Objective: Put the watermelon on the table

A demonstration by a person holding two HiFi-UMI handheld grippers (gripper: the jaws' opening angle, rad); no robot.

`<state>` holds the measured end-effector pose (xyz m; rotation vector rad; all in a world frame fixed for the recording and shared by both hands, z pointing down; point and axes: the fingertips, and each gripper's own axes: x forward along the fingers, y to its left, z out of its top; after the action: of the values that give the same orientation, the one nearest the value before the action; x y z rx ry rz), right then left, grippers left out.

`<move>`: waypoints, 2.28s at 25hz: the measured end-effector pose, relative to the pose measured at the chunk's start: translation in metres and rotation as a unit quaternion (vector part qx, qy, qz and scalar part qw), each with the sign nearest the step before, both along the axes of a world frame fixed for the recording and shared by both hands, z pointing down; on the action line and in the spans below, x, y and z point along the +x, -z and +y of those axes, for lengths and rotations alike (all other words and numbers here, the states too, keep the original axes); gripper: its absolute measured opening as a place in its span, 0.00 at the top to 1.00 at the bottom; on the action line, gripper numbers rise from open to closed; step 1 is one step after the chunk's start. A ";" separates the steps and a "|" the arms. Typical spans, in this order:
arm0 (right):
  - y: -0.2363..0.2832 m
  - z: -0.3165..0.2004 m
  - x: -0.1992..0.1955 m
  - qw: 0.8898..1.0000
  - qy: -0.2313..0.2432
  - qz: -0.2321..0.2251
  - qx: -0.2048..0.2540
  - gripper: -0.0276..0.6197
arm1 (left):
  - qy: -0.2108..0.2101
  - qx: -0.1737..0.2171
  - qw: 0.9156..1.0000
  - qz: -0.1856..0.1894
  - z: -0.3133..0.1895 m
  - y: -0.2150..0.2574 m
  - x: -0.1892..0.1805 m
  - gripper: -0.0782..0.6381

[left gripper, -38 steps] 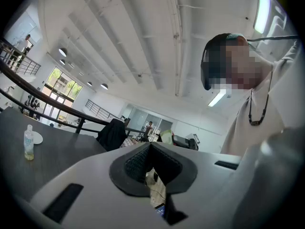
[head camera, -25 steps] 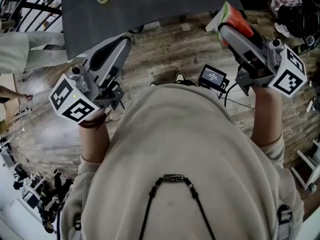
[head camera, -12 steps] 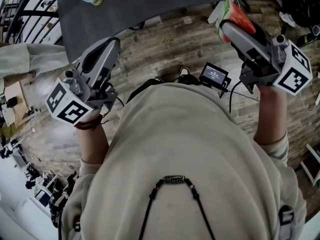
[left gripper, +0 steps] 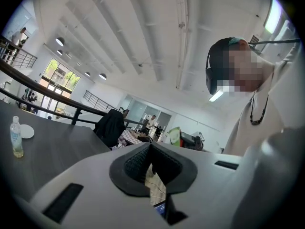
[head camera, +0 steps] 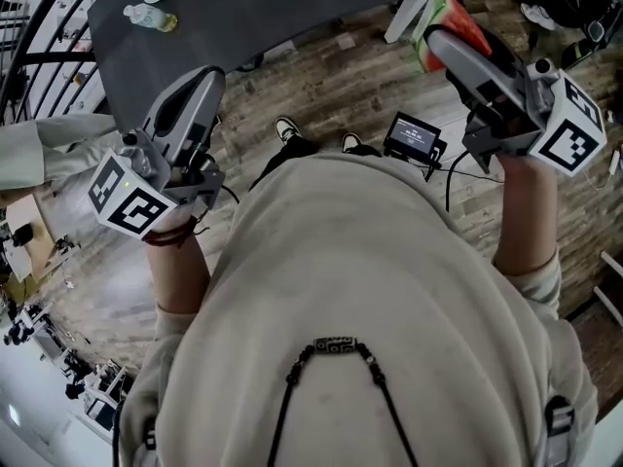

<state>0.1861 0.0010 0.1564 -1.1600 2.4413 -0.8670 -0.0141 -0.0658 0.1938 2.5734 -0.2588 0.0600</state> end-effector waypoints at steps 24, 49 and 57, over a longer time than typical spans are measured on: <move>0.028 -0.012 -0.014 0.998 -0.037 0.036 0.046 0.66 | -0.066 0.027 0.996 0.046 -0.036 0.001 0.011 0.89; 0.009 0.026 -0.048 0.997 0.004 0.064 0.050 0.66 | -0.011 -0.006 0.999 0.033 0.025 -0.075 -0.047 0.89; -0.002 0.013 -0.064 0.996 0.044 0.042 0.059 0.66 | 0.027 -0.005 0.999 0.031 0.030 -0.087 -0.069 0.89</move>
<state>0.1218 0.0136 0.1587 -1.0756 2.5903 -0.7002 -0.0832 -0.0360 0.2809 2.5513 -0.3040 -0.0370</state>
